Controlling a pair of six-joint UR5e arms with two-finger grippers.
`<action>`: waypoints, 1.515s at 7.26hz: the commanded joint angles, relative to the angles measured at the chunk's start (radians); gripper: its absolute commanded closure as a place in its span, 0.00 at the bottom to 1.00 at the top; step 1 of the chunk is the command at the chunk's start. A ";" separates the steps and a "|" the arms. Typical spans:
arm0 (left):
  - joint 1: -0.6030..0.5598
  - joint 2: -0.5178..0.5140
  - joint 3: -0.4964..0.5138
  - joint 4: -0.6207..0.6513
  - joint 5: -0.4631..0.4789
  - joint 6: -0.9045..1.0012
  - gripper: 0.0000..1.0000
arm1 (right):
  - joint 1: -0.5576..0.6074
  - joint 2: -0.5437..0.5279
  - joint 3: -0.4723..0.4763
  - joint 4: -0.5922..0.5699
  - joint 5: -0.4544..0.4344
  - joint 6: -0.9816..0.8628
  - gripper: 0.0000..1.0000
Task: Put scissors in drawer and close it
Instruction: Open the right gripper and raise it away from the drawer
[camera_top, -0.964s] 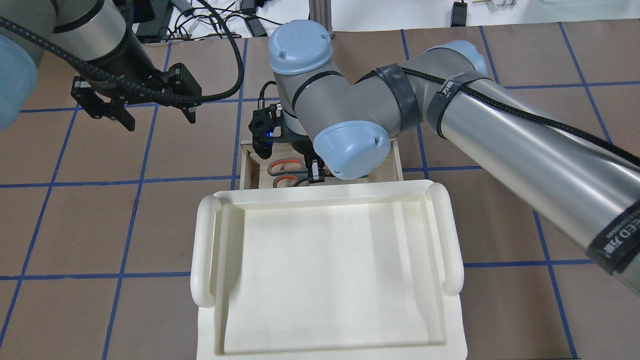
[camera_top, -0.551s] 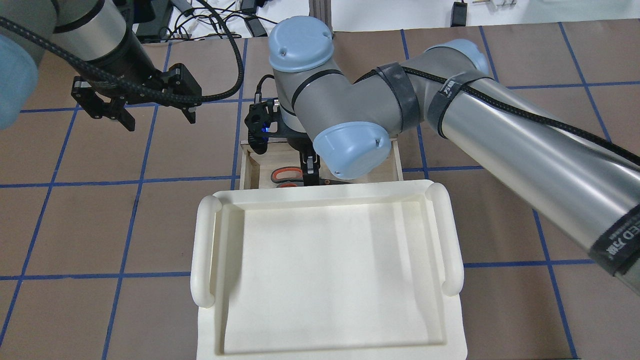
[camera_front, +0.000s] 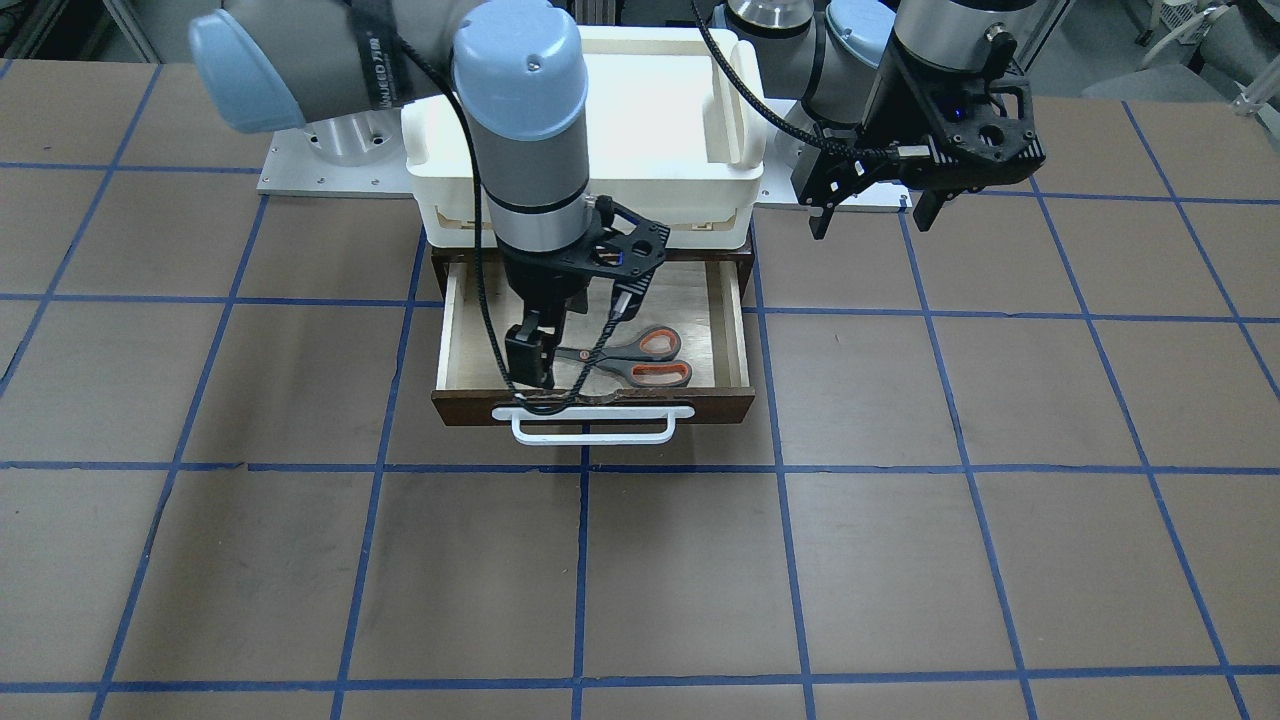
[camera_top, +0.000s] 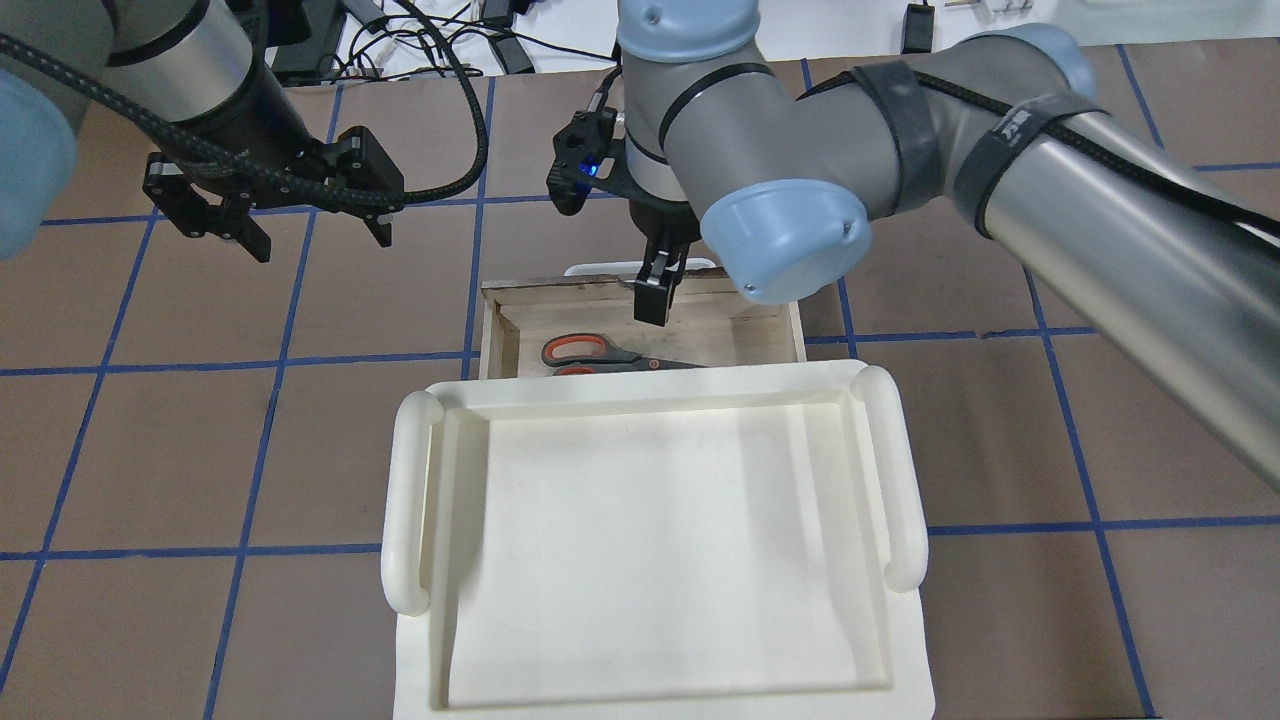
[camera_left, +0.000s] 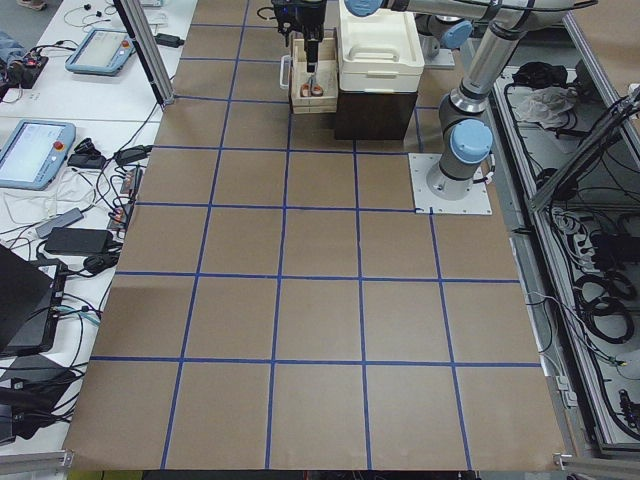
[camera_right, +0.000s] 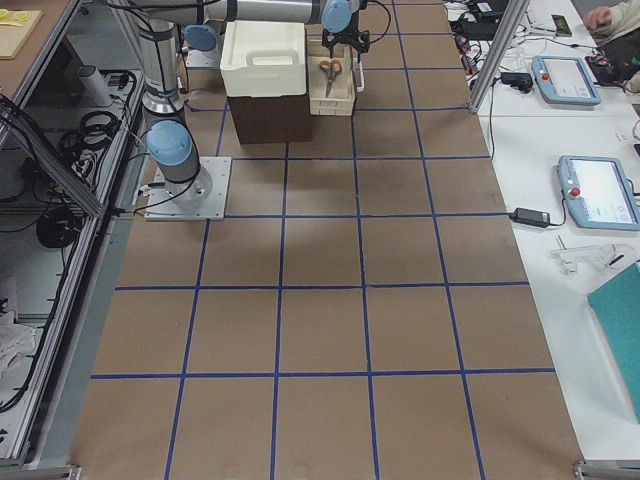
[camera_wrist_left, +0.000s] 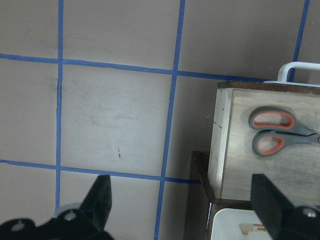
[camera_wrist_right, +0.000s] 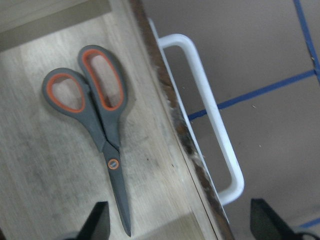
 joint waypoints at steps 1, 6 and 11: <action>0.000 0.000 0.000 0.000 0.000 0.000 0.00 | -0.094 -0.054 0.000 0.025 -0.001 0.388 0.00; 0.000 0.000 0.000 0.000 0.000 0.001 0.00 | -0.269 -0.135 0.005 0.077 -0.007 0.726 0.00; 0.000 0.000 0.000 0.002 0.000 0.000 0.00 | -0.288 -0.193 0.016 0.148 -0.004 0.870 0.00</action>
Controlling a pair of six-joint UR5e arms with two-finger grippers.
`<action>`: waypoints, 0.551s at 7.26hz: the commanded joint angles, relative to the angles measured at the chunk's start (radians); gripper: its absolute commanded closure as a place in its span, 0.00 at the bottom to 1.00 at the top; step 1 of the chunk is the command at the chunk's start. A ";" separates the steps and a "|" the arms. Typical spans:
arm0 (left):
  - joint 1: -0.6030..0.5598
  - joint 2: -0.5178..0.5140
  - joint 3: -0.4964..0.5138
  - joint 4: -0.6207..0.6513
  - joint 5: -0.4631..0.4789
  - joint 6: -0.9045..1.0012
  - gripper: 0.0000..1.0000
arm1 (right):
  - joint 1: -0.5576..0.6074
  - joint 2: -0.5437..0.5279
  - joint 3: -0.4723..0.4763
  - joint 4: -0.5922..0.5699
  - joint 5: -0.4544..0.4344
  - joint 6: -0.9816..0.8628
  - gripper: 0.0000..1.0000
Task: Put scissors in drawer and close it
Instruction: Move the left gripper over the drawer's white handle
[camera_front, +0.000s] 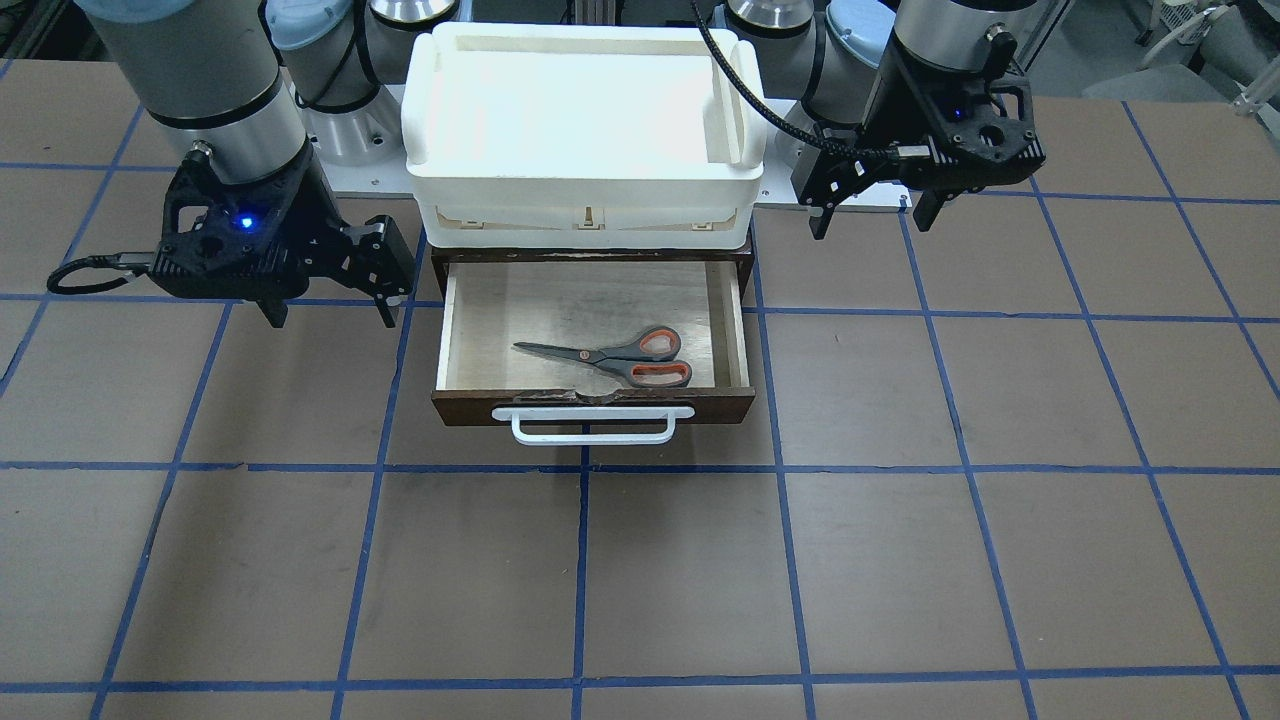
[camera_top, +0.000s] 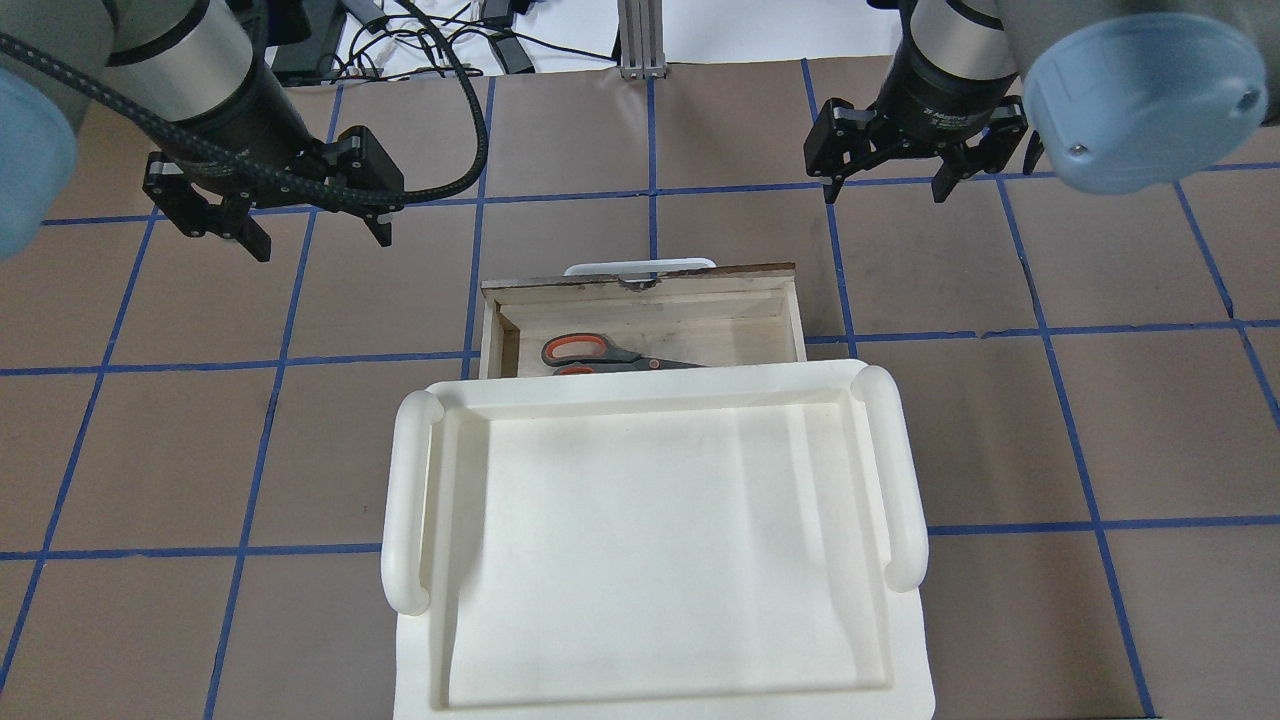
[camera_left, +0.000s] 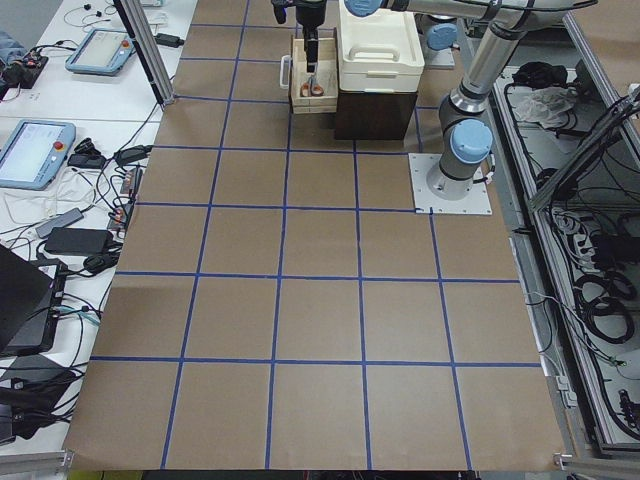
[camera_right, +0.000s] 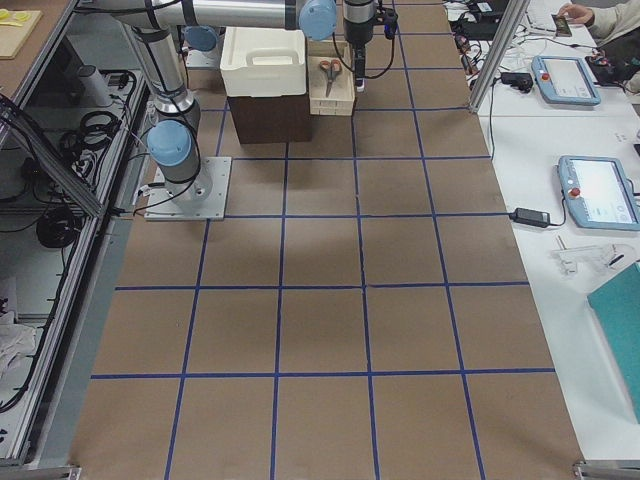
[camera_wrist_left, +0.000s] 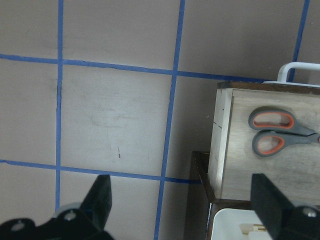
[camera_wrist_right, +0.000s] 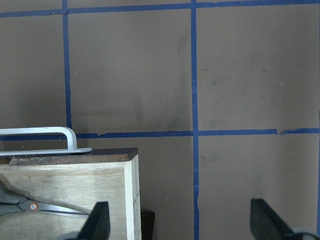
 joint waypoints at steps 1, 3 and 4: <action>0.000 -0.002 0.000 0.002 0.000 0.000 0.00 | -0.001 -0.026 0.001 0.003 -0.014 0.009 0.00; 0.000 -0.003 0.000 0.004 -0.003 0.000 0.00 | 0.001 -0.035 0.001 0.005 -0.011 0.006 0.00; -0.002 -0.009 0.000 0.014 -0.006 0.000 0.00 | -0.001 -0.038 0.001 0.012 -0.005 0.006 0.00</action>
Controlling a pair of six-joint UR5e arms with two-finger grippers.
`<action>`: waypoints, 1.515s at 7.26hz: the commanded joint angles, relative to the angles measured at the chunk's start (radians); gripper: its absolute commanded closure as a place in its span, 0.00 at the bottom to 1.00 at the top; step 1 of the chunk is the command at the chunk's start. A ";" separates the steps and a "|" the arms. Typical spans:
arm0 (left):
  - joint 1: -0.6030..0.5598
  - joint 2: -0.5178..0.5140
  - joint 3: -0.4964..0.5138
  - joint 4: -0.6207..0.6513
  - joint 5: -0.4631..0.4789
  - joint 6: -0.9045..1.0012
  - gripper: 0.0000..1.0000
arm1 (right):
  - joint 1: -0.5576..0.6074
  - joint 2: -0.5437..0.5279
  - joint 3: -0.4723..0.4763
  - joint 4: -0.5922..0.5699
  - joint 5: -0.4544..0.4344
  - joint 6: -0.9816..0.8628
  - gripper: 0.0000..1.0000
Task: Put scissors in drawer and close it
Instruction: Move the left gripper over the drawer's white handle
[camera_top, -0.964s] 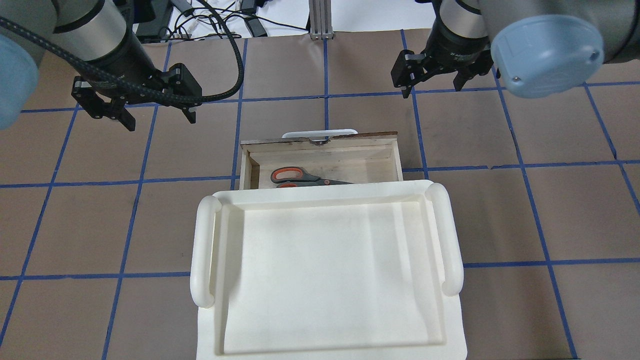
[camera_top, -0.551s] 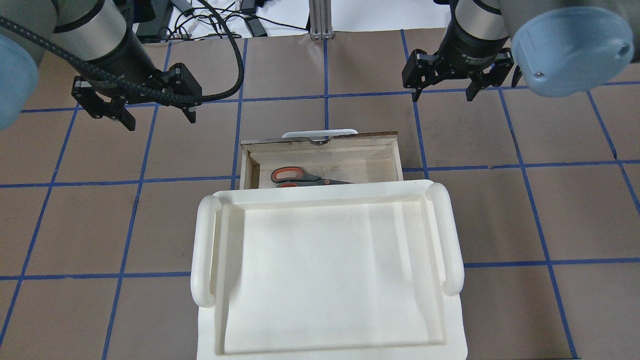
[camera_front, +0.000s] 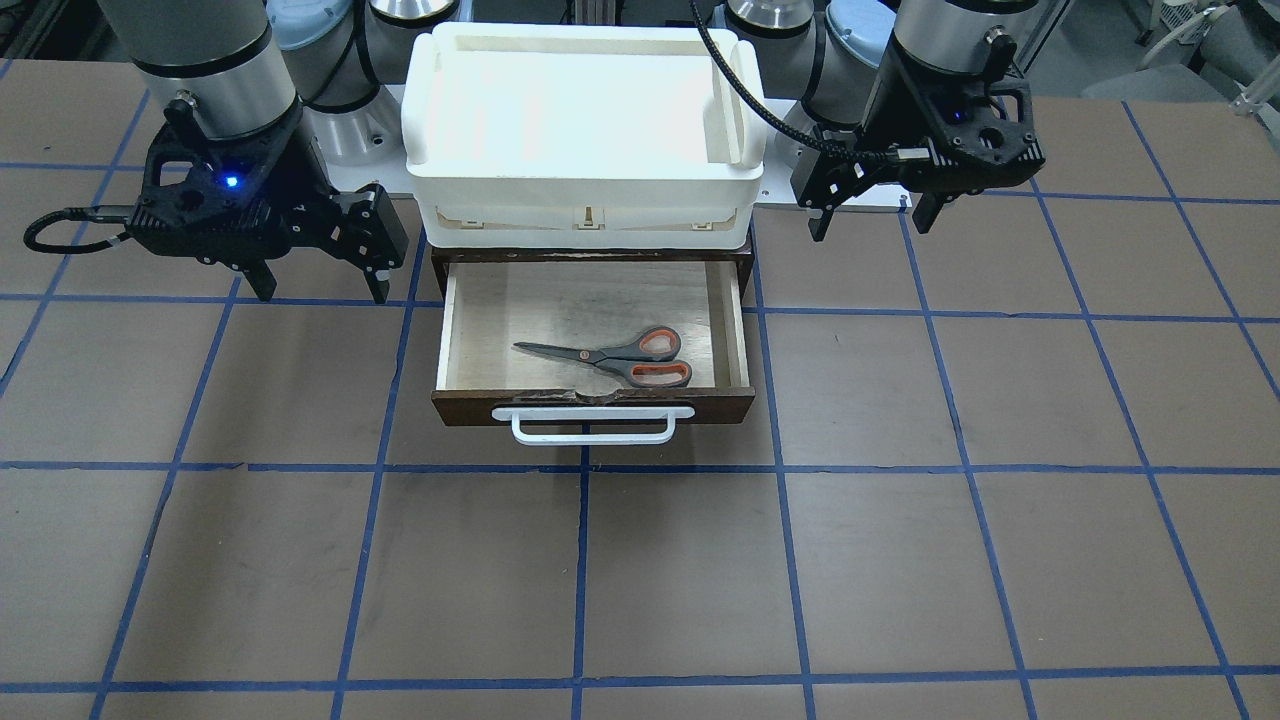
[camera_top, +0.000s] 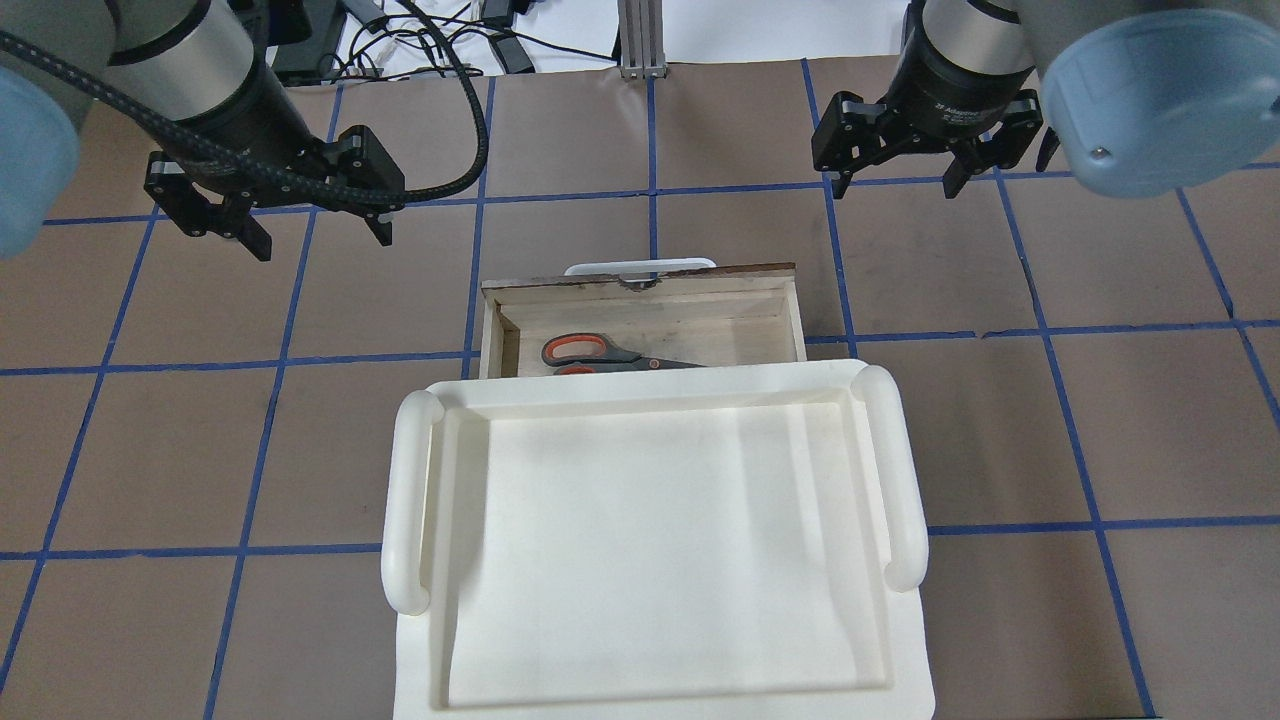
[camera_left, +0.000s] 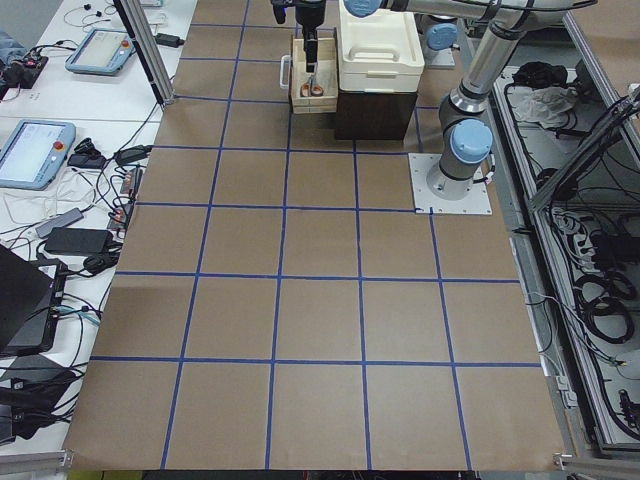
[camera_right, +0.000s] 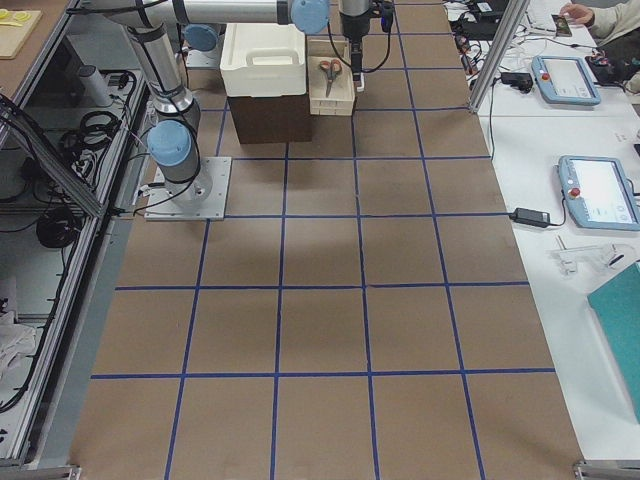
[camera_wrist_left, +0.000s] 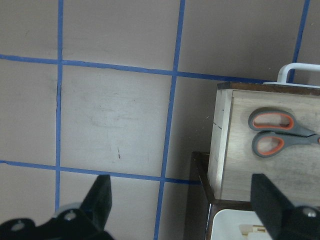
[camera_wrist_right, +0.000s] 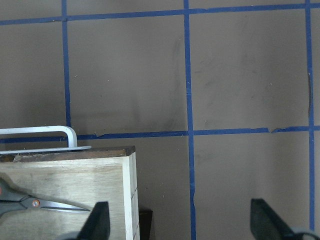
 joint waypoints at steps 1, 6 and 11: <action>-0.003 -0.028 0.002 0.026 -0.003 -0.009 0.00 | 0.001 -0.007 0.000 0.013 0.010 -0.001 0.00; -0.133 -0.220 0.040 0.312 0.006 -0.204 0.00 | 0.001 -0.005 0.000 0.020 -0.001 -0.001 0.00; -0.237 -0.451 0.140 0.426 0.029 -0.342 0.00 | 0.000 -0.005 0.003 0.022 -0.004 -0.004 0.00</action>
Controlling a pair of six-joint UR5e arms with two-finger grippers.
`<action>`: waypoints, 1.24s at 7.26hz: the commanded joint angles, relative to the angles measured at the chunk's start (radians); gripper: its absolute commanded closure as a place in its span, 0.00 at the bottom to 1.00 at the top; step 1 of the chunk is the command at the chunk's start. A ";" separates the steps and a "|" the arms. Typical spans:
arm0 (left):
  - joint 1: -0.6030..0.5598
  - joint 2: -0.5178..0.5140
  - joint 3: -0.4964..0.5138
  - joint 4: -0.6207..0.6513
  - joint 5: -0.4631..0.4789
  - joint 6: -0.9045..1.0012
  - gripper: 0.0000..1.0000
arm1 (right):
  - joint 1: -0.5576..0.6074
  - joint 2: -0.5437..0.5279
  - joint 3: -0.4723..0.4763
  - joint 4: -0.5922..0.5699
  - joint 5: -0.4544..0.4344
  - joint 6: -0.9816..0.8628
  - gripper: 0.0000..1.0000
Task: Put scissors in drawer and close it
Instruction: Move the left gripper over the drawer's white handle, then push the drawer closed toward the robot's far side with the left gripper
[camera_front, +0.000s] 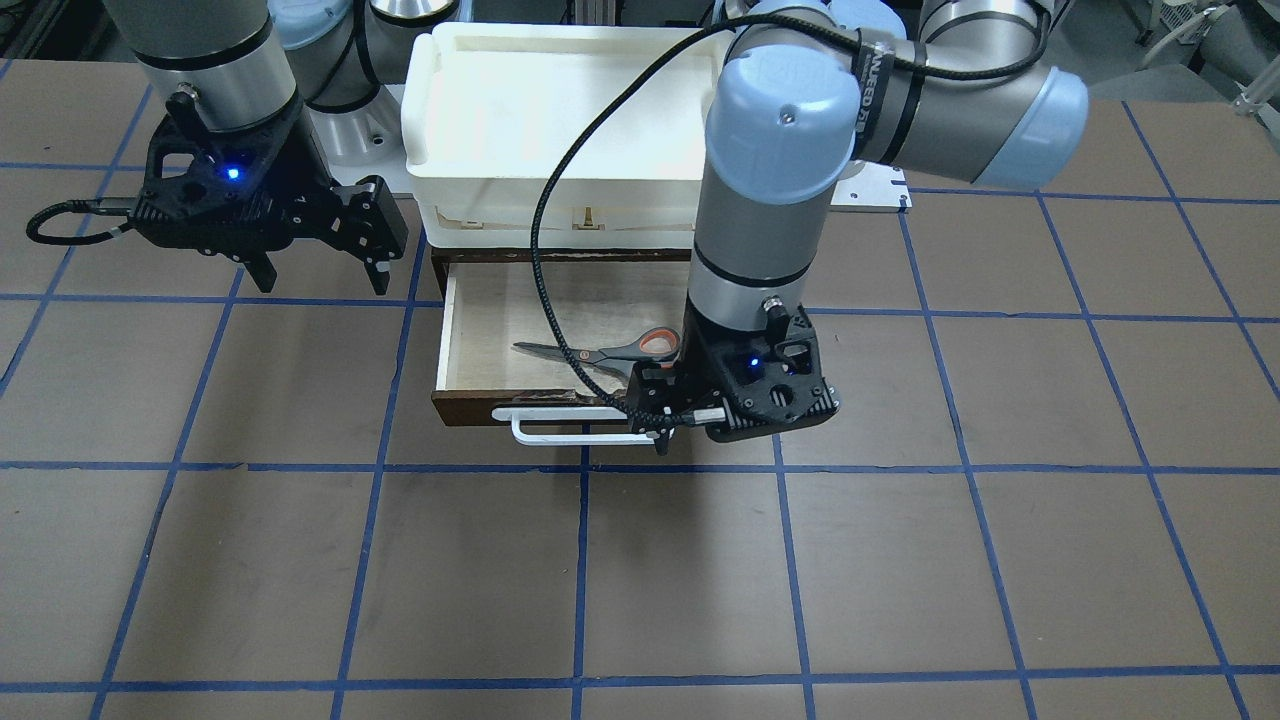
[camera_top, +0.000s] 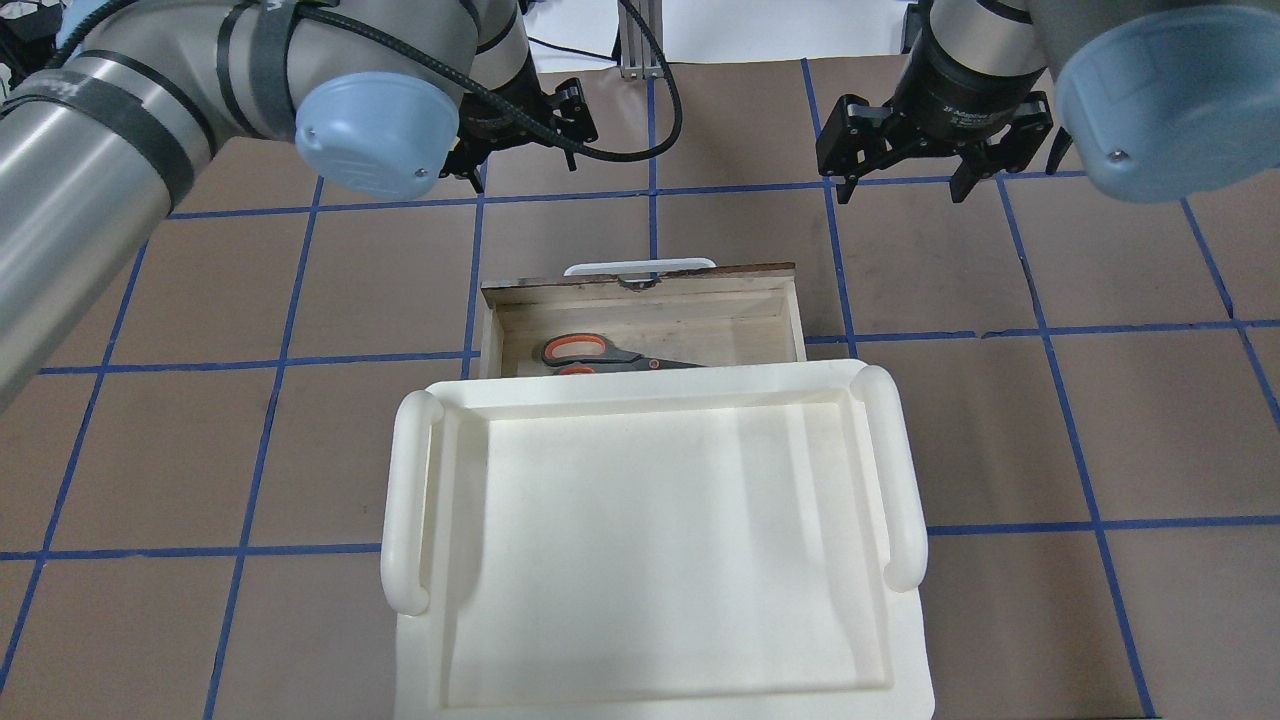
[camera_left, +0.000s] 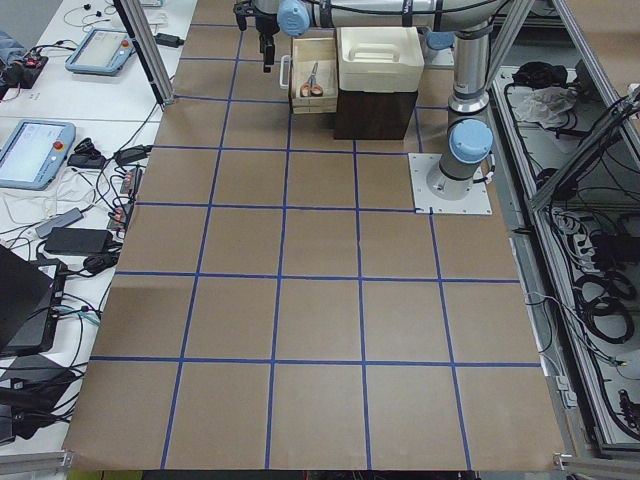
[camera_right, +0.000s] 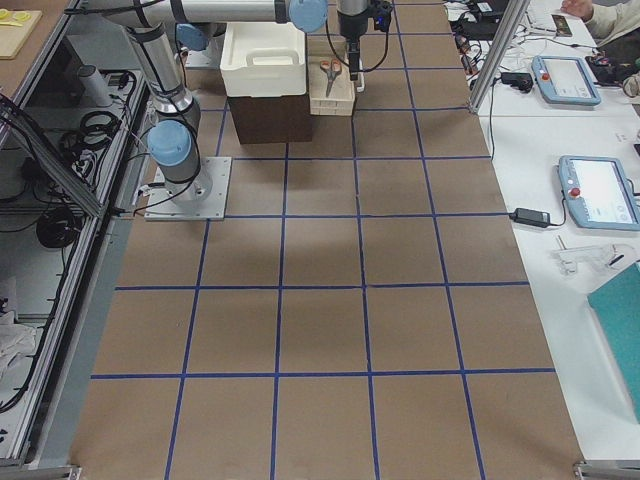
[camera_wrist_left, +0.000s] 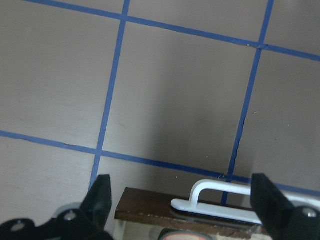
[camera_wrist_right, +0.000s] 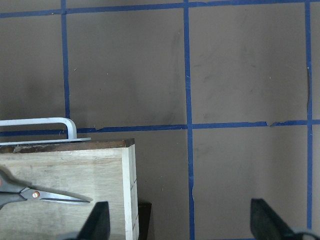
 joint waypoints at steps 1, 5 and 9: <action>-0.033 -0.075 0.014 0.041 0.002 -0.027 0.00 | 0.000 0.000 0.001 0.000 -0.002 0.000 0.00; -0.073 -0.153 0.025 0.044 -0.001 0.005 0.00 | 0.000 0.000 0.001 0.000 -0.002 0.000 0.00; -0.098 -0.155 0.024 -0.122 -0.088 0.057 0.00 | 0.000 0.000 0.001 0.000 -0.002 0.000 0.00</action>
